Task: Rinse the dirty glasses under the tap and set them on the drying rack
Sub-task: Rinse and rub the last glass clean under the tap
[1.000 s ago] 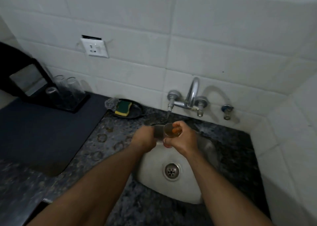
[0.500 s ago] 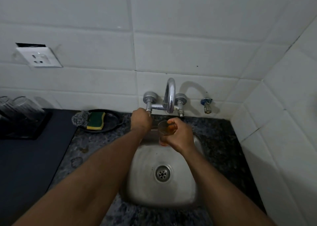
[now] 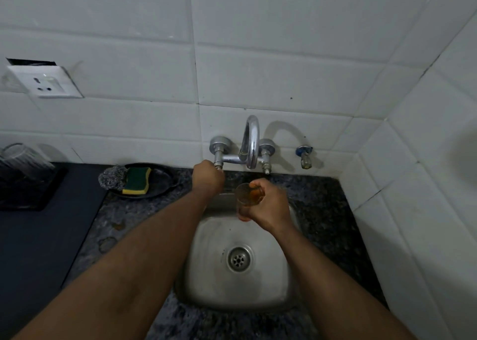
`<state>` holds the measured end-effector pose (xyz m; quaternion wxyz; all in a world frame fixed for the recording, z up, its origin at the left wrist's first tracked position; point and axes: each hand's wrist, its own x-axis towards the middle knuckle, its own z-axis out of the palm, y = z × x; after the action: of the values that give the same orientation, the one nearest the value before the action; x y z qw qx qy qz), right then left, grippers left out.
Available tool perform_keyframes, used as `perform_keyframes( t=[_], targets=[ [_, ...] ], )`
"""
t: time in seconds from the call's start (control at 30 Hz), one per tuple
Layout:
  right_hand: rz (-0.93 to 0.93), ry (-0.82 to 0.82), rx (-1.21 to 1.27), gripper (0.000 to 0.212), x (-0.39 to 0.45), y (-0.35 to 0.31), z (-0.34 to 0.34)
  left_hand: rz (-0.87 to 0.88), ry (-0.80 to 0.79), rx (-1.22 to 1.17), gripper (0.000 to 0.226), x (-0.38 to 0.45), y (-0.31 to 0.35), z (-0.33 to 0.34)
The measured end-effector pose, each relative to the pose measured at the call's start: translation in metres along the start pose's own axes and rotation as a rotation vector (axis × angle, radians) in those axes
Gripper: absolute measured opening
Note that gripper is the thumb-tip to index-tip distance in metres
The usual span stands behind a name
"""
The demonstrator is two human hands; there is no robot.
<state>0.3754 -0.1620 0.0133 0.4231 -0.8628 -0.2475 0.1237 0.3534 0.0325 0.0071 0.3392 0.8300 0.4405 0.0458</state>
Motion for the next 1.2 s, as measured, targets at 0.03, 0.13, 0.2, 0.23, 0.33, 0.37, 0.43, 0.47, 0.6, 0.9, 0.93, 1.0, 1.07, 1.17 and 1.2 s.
perform_keyframes(
  t=[0.03,0.13,0.2,0.23,0.33,0.37,0.43,0.47,0.6,0.9,0.93,1.0,1.07,1.17,1.2],
  targets=[
    [-0.001,-0.002,0.002,0.056,0.000,0.000,-0.001,-0.009,0.002,0.000,0.028,-0.001,0.000,0.001],
    [-0.008,-0.015,0.012,0.054,0.000,0.002,-0.004,-0.019,0.021,0.019,0.026,-0.004,0.005,0.000],
    [-0.006,-0.020,0.023,0.052,0.000,0.003,-0.004,-0.028,0.022,0.022,0.026,-0.006,0.007,0.001],
    [-0.007,-0.022,0.027,0.051,-0.001,0.005,-0.004,-0.025,0.024,0.026,0.026,-0.006,0.006,0.002],
    [-0.011,-0.040,0.016,0.050,-0.003,0.008,-0.002,-0.010,0.027,0.001,0.031,-0.008,0.001,0.002],
    [-0.012,-0.046,0.016,0.050,-0.003,0.009,-0.001,-0.006,0.016,-0.009,0.033,-0.010,-0.002,0.002],
    [-0.009,-0.049,0.016,0.053,-0.002,0.010,0.001,-0.011,-0.024,-0.007,0.026,-0.015,-0.011,0.003],
    [-0.007,-0.043,0.019,0.054,-0.002,0.012,0.002,-0.011,-0.067,0.020,0.021,-0.022,-0.015,0.003],
    [0.028,-0.053,0.076,0.063,0.001,0.015,0.005,0.139,-0.476,-0.084,0.029,-0.048,-0.035,0.012],
    [-0.376,-0.042,-0.184,0.052,-0.016,0.020,0.003,0.322,-0.480,-0.324,0.054,-0.065,-0.042,0.016],
    [-0.446,-0.121,-0.253,0.037,-0.017,0.024,0.003,0.344,-0.480,-0.292,0.055,-0.061,-0.044,0.015],
    [-0.452,-0.334,-0.321,0.022,-0.013,0.029,0.003,0.395,-0.479,-0.207,0.054,-0.058,-0.045,0.013],
    [-0.398,-0.427,-0.306,0.019,-0.005,0.027,0.008,0.415,-0.460,-0.150,0.049,-0.057,-0.043,0.013],
    [-0.332,-0.423,-0.182,0.023,0.000,0.017,0.014,0.327,-0.441,-0.148,0.043,-0.054,-0.043,0.016],
    [-0.345,-0.448,-0.178,0.023,0.000,0.016,0.015,0.298,-0.489,-0.109,0.044,-0.051,-0.044,0.014]
  ],
)
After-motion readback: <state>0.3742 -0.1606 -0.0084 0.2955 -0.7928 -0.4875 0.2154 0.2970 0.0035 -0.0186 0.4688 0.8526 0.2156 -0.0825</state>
